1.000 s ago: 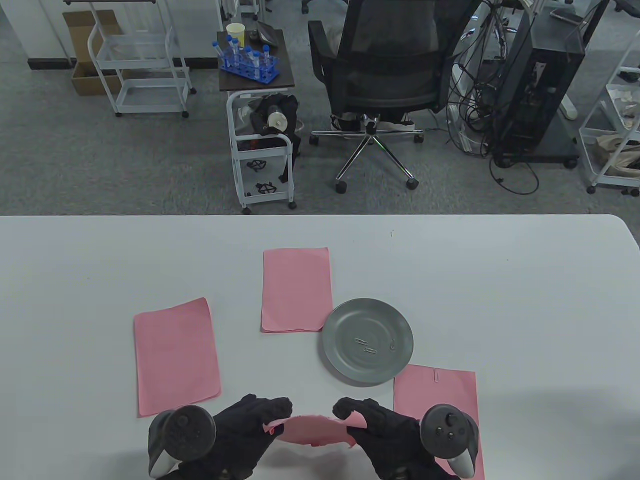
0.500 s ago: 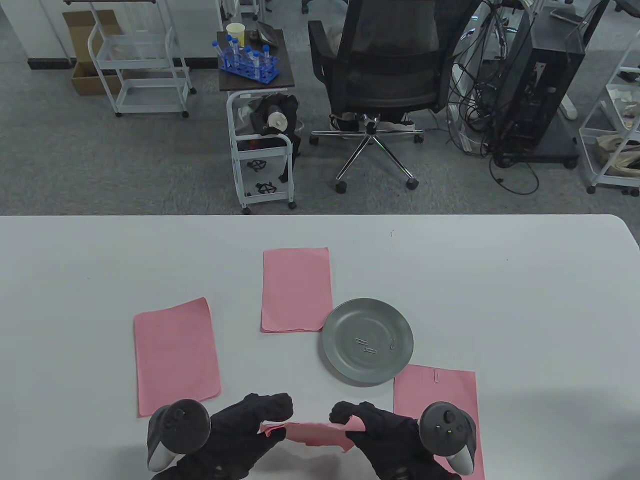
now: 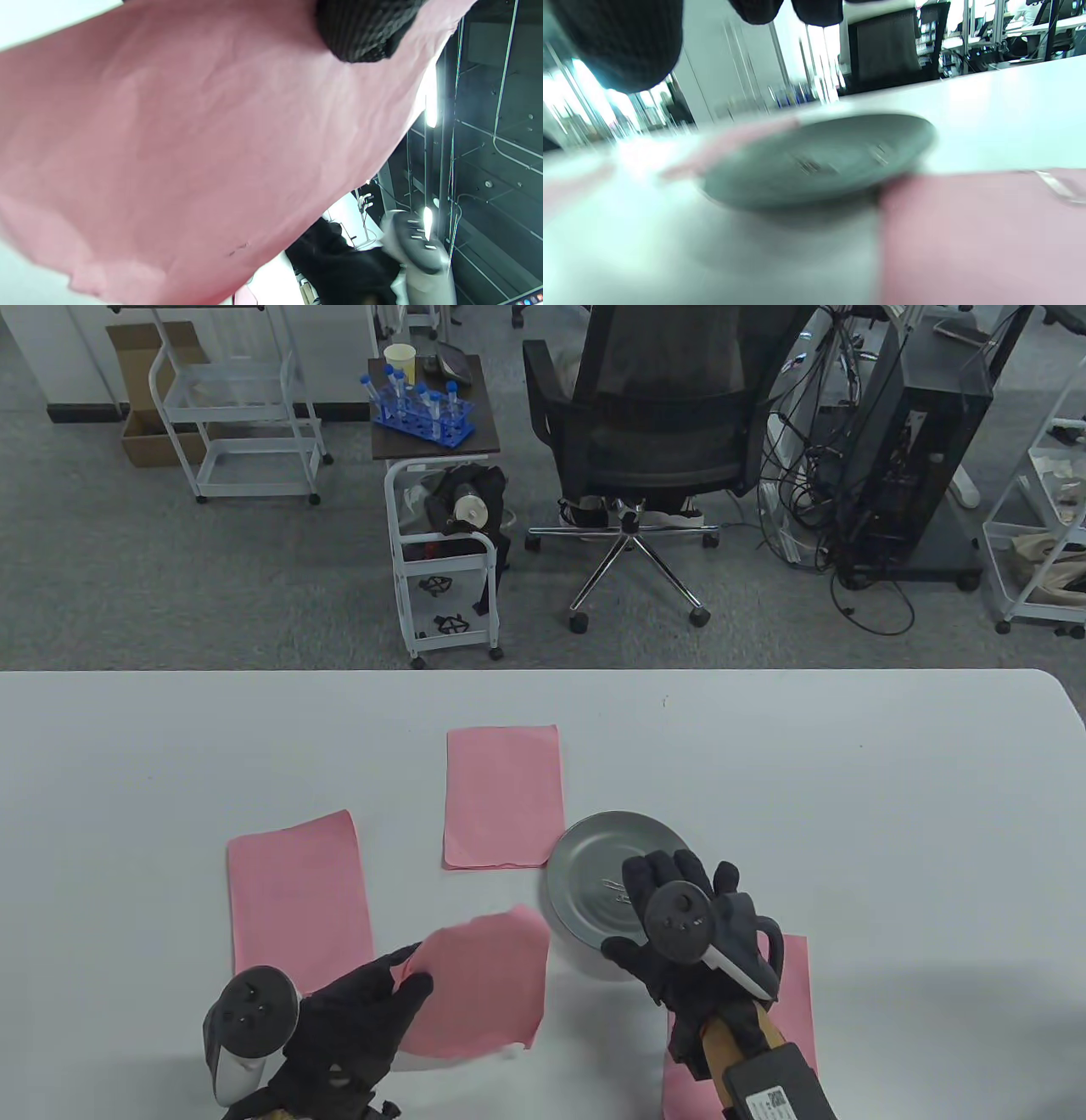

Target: Pinch and push to attach paper clips

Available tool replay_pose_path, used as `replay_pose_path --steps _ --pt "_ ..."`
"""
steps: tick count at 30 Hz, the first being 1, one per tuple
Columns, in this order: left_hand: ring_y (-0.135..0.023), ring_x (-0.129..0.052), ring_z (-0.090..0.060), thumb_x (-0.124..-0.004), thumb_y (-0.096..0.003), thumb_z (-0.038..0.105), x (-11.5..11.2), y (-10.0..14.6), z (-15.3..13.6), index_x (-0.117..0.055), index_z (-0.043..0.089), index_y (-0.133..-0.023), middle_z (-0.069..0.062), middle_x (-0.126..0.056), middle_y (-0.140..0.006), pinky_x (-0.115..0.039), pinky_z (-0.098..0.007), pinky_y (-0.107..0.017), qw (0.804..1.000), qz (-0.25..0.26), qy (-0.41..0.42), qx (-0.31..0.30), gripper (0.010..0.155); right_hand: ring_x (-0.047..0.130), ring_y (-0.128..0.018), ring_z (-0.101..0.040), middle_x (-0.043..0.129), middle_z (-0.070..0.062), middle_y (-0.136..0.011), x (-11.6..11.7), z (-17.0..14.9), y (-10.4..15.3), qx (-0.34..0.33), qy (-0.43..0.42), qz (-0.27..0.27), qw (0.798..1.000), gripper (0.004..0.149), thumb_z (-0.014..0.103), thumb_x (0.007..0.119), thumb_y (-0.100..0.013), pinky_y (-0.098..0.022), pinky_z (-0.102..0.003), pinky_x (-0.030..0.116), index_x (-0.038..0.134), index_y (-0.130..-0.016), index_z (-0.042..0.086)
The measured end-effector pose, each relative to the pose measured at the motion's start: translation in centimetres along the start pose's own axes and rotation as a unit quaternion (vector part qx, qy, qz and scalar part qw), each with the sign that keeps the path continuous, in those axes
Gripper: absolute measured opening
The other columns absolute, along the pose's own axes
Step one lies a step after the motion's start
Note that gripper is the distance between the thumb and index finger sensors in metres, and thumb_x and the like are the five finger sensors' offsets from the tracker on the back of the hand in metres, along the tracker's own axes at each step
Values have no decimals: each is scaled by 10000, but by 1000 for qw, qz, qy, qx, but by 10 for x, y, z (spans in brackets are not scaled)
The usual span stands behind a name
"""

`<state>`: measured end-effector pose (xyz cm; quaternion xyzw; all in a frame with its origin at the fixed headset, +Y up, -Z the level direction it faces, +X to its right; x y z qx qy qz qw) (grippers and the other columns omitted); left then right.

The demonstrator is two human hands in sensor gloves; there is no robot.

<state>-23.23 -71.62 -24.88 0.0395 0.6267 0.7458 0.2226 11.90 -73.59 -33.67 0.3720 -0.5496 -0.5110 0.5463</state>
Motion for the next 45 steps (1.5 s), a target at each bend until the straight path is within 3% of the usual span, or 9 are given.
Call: replay_pose_path --steps 3,7,11,21,31,34,38,41,45 --pt "-817 -978 -226 -815 -469 408 2 -1 -3 -840 268 -885 35 -992 -804 -611 -583 -736 1000 -4 11 5 440 92 -1050 -353 159 -32 -1119 31 2 -22 47 91 88 991 962 624 789 -259 -711 -636 -27 273 -1004 302" --pt "-821 -975 -230 -813 -470 408 0 -3 -3 -838 269 -889 33 -989 -808 -610 -583 -737 1000 -15 9 7 442 30 -1033 -346 117 -28 -1108 45 1 -38 66 115 114 985 1051 667 775 -182 -699 -634 -47 241 -1001 280" --pt "-823 -973 -233 -812 -470 407 -4 -5 -4 -837 268 -891 32 -988 -810 -610 -584 -737 1000 -26 -1 9 443 110 -1035 -358 235 -40 -1105 45 -3 -44 77 89 122 985 980 636 795 -219 -700 -636 -36 335 -1001 266" --pt "-820 -977 -230 -811 -469 409 -6 -6 -8 -840 274 -888 35 -991 -808 -613 -583 -735 999 -28 -9 21 441 759 -852 -288 865 52 -779 32 26 -13 -1 125 -59 990 458 412 888 -307 -759 -641 384 808 -746 310" --pt "-808 -981 -231 -809 -470 408 -6 -7 -9 -842 270 -885 33 -994 -798 -618 -579 -733 999 -23 -11 29 438 889 -711 -281 943 35 -680 21 15 -8 -11 20 -72 997 370 361 846 -335 -704 -598 551 854 -696 283" --pt "-777 -989 -230 -808 -473 403 -6 -8 -9 -844 262 -882 25 -999 -775 -621 -577 -730 999 -19 -19 34 434 933 -615 -264 949 26 -628 0 16 1 -17 -15 -82 996 388 350 807 -354 -698 -559 592 811 -723 229" --pt "-736 -993 -233 -804 -477 394 -7 -9 -1 -842 254 -881 15 -1002 -741 -622 -576 -728 997 -10 -77 24 430 861 -714 -280 886 24 -713 -54 52 47 -103 -120 -160 974 398 299 772 -391 -739 -580 515 747 -783 230" --pt "-718 -993 -234 -801 -478 392 -12 -9 7 -840 256 -882 11 -1002 -726 -621 -575 -728 992 -14 -121 8 428 819 -783 -268 858 43 -765 -73 87 82 -151 -60 -226 960 397 280 760 -402 -759 -599 473 733 -798 270" --pt "-698 -997 -234 -801 -477 391 -26 -6 22 -844 254 -879 10 -1008 -705 -627 -573 -725 982 -31 -183 -22 426 824 -793 -254 877 55 -763 -72 132 122 -184 40 -325 927 391 297 793 -390 -770 -603 457 764 -780 288"
Point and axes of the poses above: the tracker on the back of each hand, its own z axis roughly to the thumb side, its own y axis roughly from the fingertips to the wrist, x = y × z, the point moved 3 cm from there along -y, roughly from the wrist to the fingertips
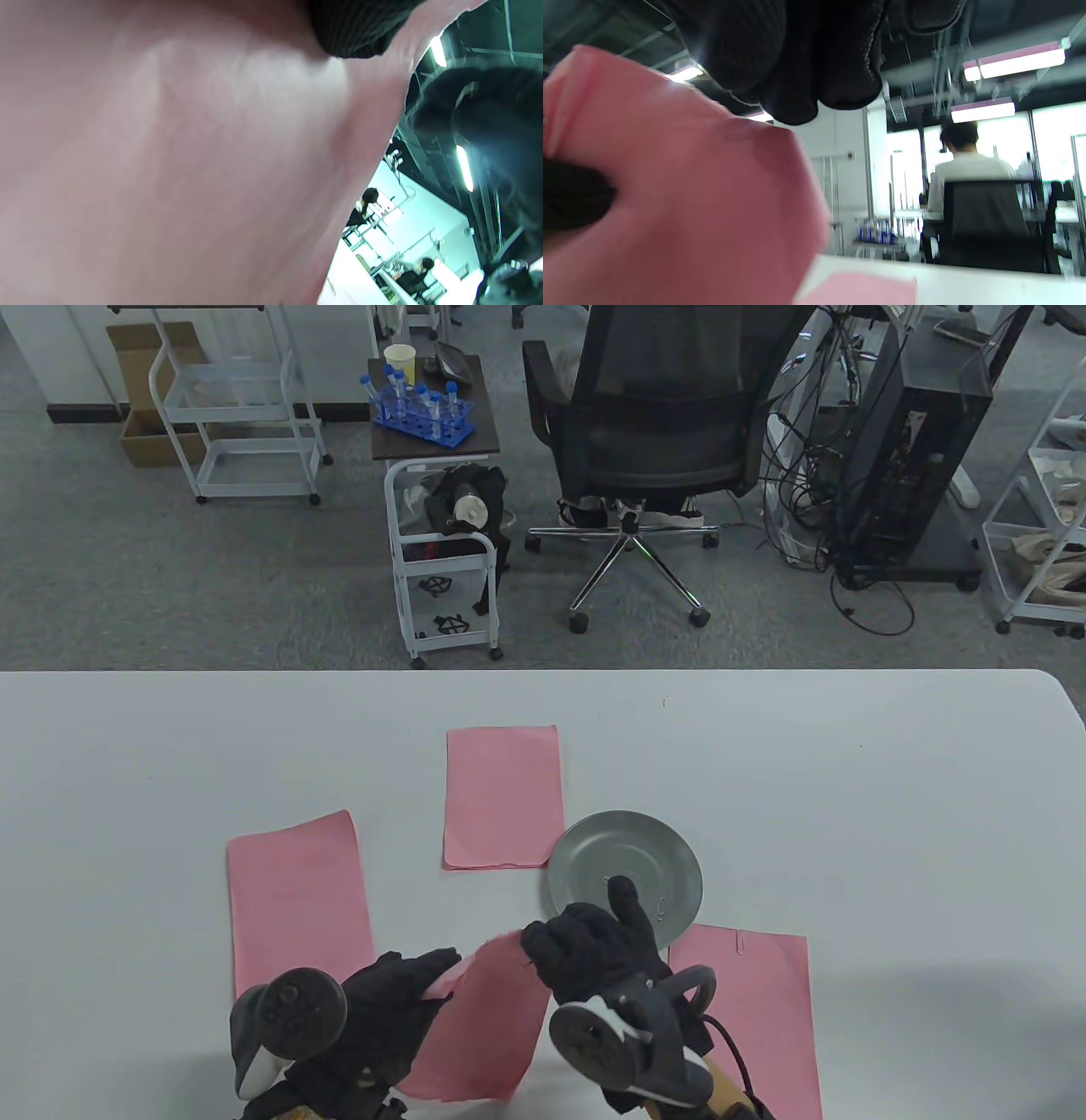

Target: Pinch and push to attach paper clips

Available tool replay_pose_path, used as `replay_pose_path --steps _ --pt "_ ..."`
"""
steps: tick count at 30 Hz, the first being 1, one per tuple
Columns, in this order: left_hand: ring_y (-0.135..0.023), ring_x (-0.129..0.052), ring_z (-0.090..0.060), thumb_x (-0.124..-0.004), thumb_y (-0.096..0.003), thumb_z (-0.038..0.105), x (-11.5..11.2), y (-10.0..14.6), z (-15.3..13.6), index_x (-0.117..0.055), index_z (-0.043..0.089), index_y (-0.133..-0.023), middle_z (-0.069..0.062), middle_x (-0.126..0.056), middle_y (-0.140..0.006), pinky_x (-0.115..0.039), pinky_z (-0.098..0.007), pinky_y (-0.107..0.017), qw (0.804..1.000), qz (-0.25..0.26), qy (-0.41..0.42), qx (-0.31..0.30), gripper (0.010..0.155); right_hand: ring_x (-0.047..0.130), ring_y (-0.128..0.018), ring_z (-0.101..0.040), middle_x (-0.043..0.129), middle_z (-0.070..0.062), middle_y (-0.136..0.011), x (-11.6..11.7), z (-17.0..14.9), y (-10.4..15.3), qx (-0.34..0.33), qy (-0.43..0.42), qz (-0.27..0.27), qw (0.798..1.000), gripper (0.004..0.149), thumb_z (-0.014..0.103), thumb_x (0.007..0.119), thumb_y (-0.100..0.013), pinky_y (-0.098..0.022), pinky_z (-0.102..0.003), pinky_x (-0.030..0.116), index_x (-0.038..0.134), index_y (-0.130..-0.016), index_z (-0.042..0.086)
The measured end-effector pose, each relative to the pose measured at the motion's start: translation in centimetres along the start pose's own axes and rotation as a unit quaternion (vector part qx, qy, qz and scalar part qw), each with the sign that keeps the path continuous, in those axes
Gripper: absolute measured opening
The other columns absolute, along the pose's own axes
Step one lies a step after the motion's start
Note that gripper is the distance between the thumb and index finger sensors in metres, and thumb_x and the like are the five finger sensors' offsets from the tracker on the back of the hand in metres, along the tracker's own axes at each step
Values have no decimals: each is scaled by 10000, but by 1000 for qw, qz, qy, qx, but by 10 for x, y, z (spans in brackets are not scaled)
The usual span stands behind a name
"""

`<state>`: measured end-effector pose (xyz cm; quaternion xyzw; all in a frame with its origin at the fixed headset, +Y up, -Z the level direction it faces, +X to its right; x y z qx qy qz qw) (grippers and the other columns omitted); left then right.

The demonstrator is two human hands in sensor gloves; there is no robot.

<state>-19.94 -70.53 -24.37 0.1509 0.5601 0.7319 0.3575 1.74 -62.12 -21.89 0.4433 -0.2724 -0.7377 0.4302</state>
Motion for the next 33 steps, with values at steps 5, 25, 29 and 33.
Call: replay_pose_path --steps 5,25,29,33 --pt "-681 -995 -233 -791 -482 385 -5 5 21 -836 269 -886 7 -1005 -687 -625 -574 -724 997 5 -72 -37 423 833 -798 -238 895 68 -755 -3 13 5 -9 114 -49 992 394 320 817 -383 -777 -610 438 779 -774 292" --pt "-603 -1018 -214 -787 -482 383 -11 6 30 -849 238 -871 15 -1020 -613 -666 -555 -702 989 0 -142 -43 420 857 -778 -253 930 50 -733 1 27 8 -36 129 -43 990 391 306 860 -367 -771 -618 448 821 -755 271" --pt "-591 -1024 -207 -787 -481 384 -10 6 25 -854 226 -864 18 -1024 -600 -674 -552 -699 994 -10 -104 -33 420 883 -756 -244 952 52 -708 7 28 8 -38 102 -26 994 393 316 868 -355 -760 -613 475 835 -744 262" --pt "-593 -1027 -200 -789 -477 389 -11 4 19 -857 230 -862 24 -1028 -597 -673 -555 -701 996 -24 -79 -30 422 880 -763 -244 950 55 -713 11 25 11 -35 68 -17 997 432 333 860 -354 -757 -613 473 813 -773 244"
Point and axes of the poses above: the tracker on the back of each hand, its own z axis roughly to the thumb side, its own y axis roughly from the fingertips to the wrist, x = y × z, the point moved 3 cm from there along -y, roughly from the wrist to the fingertips
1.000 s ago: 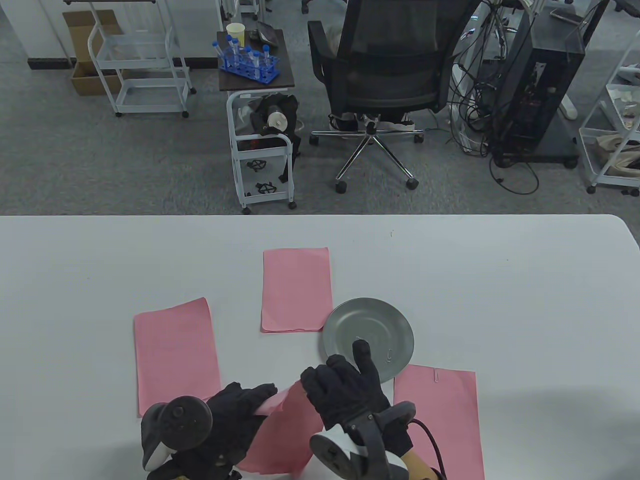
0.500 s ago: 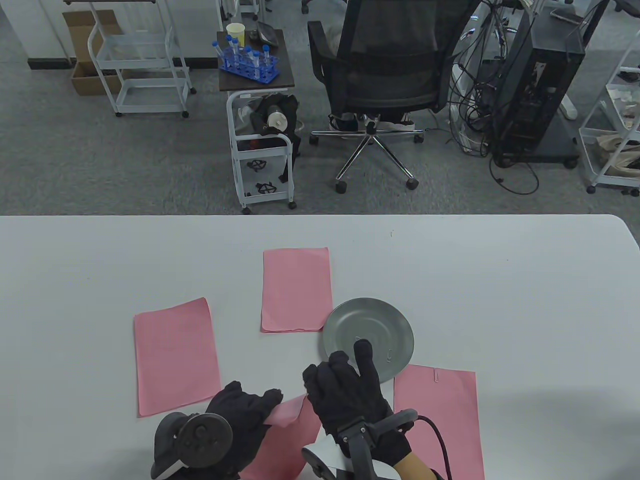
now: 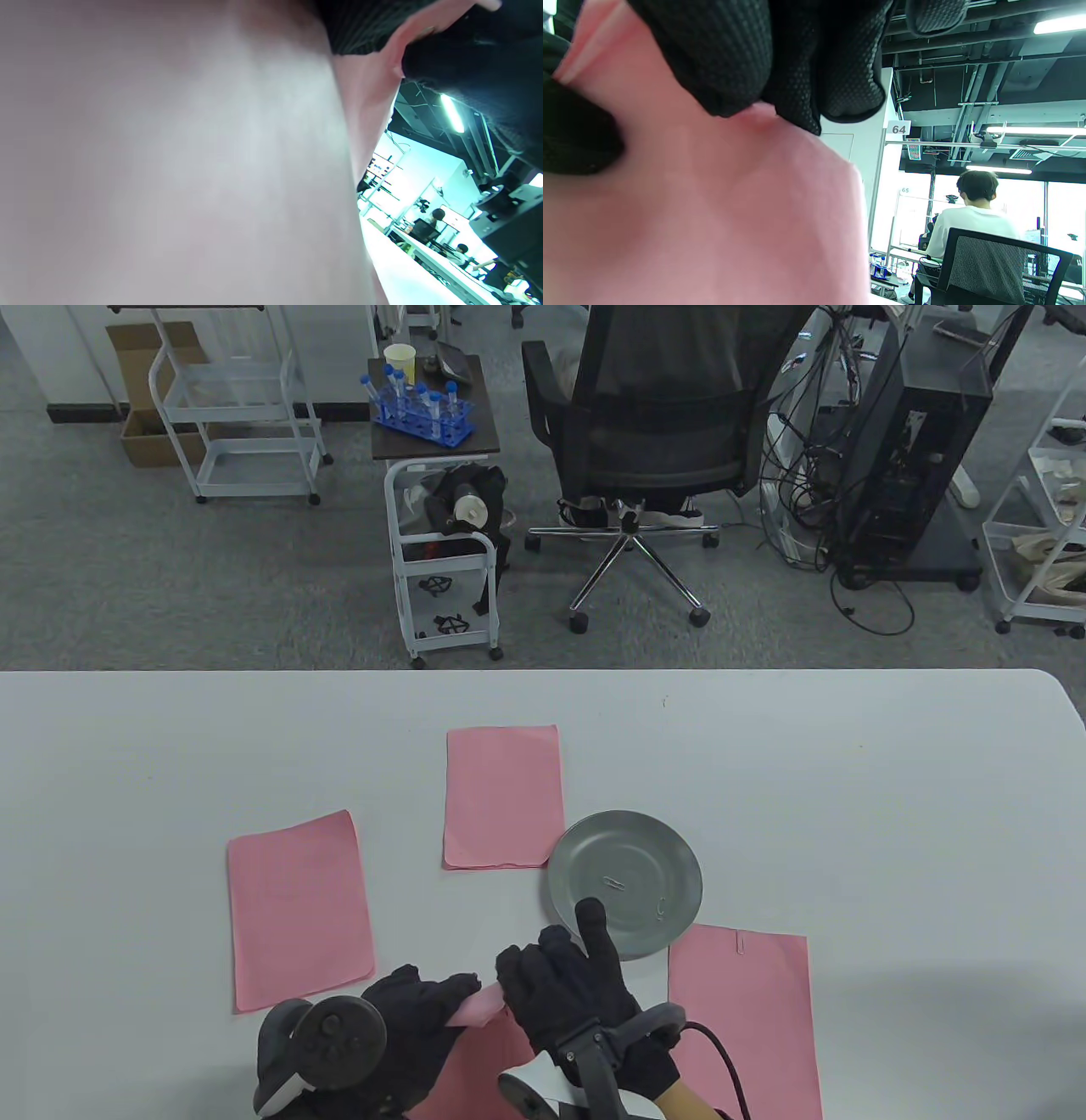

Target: Pinch and push to attach paper clips

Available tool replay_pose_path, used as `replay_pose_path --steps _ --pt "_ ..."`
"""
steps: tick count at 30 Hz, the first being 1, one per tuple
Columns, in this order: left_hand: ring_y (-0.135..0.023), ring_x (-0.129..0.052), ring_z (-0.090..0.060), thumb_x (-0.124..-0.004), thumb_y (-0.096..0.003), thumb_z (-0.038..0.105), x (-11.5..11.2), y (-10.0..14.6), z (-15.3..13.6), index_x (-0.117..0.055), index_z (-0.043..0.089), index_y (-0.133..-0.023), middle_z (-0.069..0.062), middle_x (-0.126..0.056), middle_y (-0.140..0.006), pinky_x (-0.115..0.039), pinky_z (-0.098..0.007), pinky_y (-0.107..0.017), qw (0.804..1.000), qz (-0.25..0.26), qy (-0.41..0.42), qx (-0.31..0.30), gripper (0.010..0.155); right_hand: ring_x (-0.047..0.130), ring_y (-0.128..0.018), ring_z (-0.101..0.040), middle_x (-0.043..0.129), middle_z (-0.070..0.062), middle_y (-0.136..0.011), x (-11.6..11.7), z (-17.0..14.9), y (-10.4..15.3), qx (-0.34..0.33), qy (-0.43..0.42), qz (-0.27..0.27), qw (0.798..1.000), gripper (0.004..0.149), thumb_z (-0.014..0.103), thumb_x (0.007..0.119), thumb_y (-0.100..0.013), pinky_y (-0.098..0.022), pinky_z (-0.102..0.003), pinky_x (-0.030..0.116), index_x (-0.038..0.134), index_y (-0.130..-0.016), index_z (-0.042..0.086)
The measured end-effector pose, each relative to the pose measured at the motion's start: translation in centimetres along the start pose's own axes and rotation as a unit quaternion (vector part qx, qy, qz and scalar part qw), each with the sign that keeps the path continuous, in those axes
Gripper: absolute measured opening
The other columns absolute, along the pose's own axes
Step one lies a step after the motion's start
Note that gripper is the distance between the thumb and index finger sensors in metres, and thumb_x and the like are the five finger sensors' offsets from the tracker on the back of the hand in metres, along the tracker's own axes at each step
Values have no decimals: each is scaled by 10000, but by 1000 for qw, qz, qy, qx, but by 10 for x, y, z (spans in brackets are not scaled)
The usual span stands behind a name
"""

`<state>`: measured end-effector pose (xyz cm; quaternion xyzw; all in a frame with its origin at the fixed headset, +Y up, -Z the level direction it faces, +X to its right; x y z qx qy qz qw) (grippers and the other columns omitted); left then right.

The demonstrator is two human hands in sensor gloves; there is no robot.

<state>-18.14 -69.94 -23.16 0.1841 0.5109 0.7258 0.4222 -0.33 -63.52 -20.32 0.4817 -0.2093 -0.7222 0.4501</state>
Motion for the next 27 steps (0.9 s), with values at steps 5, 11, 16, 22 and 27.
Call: replay_pose_path --steps 5,11,16,22,27 --pt "-659 -1029 -183 -779 -475 418 10 3 -14 -841 275 -875 58 -1025 -655 -665 -554 -711 994 27 102 12 429 576 -984 -353 509 -46 -1060 2 -52 9 118 -133 35 983 916 547 815 -315 -729 -670 388 312 -999 202" --pt "-696 -1014 -203 -785 -477 412 4 4 -35 -835 267 -883 45 -1017 -687 -644 -565 -719 942 11 333 25 434 645 -908 -412 553 -132 -1021 93 -69 47 226 -611 261 713 831 475 803 -392 -704 -652 439 343 -991 129" --pt "-783 -988 -219 -770 -473 456 -4 3 -30 -788 273 -932 41 -996 -782 -626 -575 -729 940 -16 340 12 494 1001 -411 -244 970 -27 -600 72 -98 43 237 -624 184 722 423 362 801 -409 -492 -451 794 782 -779 157" --pt "-870 -918 -249 -738 -474 497 -5 3 -38 -665 257 -1015 20 -905 -904 -587 -592 -742 946 -22 323 37 596 1016 -354 -215 973 -31 -601 38 -225 101 397 -531 79 744 458 334 787 -427 -460 -437 822 734 -828 118" --pt "-840 -939 -241 -737 -483 460 -9 1 -42 -686 249 -1003 18 -925 -873 -595 -590 -738 947 -31 316 51 563 1017 -367 -227 962 -63 -619 70 -279 169 522 -469 195 685 540 307 786 -439 -468 -444 816 635 -885 42"
Point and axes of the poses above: the tracker on the back of each hand, its own z axis roughly to the thumb side, its own y axis roughly from the fingertips to the wrist, x = y × z, the point moved 3 cm from there along -y, roughly from the wrist to the fingertips
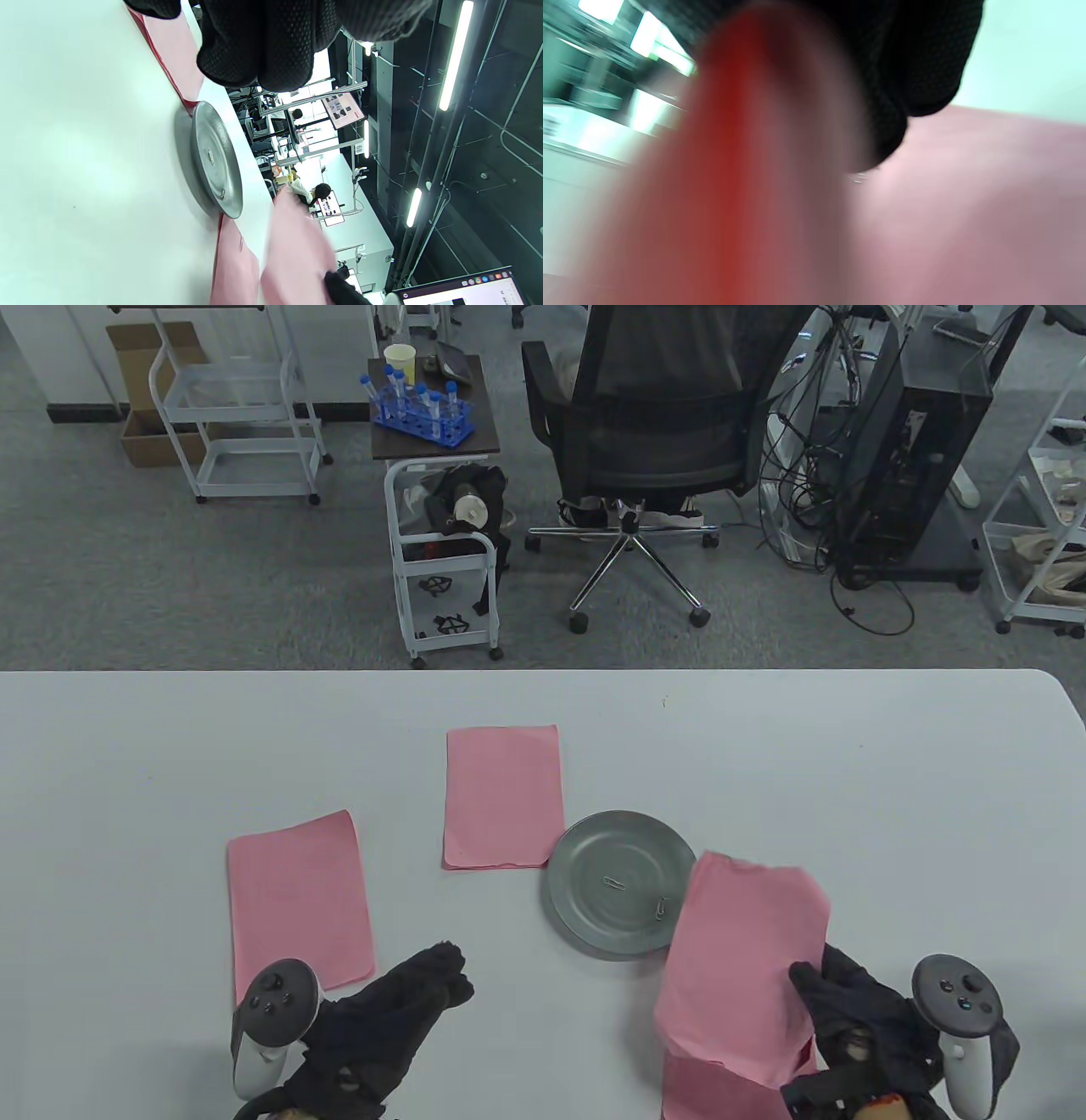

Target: Pinch and push to attach paper clips

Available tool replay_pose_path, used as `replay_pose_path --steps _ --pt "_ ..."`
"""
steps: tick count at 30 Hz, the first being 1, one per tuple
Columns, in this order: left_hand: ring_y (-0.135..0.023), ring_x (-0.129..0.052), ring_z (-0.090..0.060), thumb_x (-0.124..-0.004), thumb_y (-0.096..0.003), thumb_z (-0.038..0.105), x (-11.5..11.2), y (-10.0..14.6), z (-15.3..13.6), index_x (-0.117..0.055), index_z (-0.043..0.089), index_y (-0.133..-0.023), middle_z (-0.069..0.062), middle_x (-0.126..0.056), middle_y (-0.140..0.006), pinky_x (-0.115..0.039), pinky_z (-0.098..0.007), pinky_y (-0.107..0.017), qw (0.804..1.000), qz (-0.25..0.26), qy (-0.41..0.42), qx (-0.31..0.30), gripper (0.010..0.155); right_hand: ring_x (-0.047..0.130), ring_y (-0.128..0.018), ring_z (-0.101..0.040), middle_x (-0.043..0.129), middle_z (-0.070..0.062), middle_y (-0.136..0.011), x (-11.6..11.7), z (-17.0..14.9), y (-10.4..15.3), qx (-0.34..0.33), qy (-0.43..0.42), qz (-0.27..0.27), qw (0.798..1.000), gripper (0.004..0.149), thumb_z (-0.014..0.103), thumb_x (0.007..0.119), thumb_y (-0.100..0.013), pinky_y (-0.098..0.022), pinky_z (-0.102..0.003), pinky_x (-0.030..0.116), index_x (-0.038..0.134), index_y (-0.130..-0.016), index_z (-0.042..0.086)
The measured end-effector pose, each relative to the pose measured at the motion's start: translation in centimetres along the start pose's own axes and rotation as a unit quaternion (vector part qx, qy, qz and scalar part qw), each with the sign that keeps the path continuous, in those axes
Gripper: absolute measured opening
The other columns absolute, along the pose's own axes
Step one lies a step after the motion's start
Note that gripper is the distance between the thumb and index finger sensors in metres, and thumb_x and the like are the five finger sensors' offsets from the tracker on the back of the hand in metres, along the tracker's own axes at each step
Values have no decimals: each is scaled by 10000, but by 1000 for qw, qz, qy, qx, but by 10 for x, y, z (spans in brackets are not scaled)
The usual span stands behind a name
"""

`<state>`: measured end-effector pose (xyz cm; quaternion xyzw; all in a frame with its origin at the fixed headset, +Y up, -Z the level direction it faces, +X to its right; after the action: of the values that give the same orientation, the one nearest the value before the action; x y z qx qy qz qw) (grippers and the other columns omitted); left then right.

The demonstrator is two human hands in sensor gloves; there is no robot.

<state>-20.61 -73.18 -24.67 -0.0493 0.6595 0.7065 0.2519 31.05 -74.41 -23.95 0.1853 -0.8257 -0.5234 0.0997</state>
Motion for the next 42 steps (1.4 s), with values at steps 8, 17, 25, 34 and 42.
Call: replay_pose_path --steps 8,17,25,34,42 --pt "-834 -945 -245 -740 -482 453 3 1 -3 -693 253 -1002 15 -934 -866 -596 -592 -738 1000 0 -16 13 559 1019 -400 -234 960 -57 -642 16 -8 -7 51 108 22 993 548 290 795 -437 -494 -449 807 617 -895 47" --pt "-890 -892 -264 -746 -478 471 34 7 -10 -651 247 -1024 3 -888 -918 -558 -602 -753 994 78 -59 46 597 899 -578 -305 797 -100 -810 45 7 -11 129 459 -117 871 818 413 843 -363 -593 -518 674 411 -970 76" --pt "-1095 -615 -292 -804 -469 464 61 9 7 -494 304 -1089 2 -629 -1115 -401 -634 -799 930 152 -331 57 711 233 -1014 -440 137 -130 -1082 51 75 48 -227 219 -183 931 888 549 694 -391 -725 -654 226 134 -982 195" --pt "-1188 -490 -206 -859 -369 554 -1 -104 -13 -446 436 -1085 120 -489 -1198 -343 -616 -847 752 3 -634 182 835 302 -1019 -439 215 -127 -1094 120 86 55 -309 174 26 935 855 563 681 -393 -721 -664 258 196 -993 195" --pt "-1224 -389 -158 -880 -377 518 22 -177 -49 -467 481 -1067 183 -436 -1213 -240 -581 -879 786 -18 -538 304 805 335 -1015 -442 246 -131 -1094 114 79 46 -296 116 63 946 842 565 673 -403 -717 -669 275 209 -995 187"
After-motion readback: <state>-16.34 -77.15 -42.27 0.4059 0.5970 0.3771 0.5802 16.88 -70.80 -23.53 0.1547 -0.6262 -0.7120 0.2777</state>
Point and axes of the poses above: the tracker on the back of each hand, its own z axis roughly to the thumb side, its own y axis roughly from the fingertips to the wrist, x = y × z, the point moved 3 cm from there along -y, roughly from the wrist to the fingertips
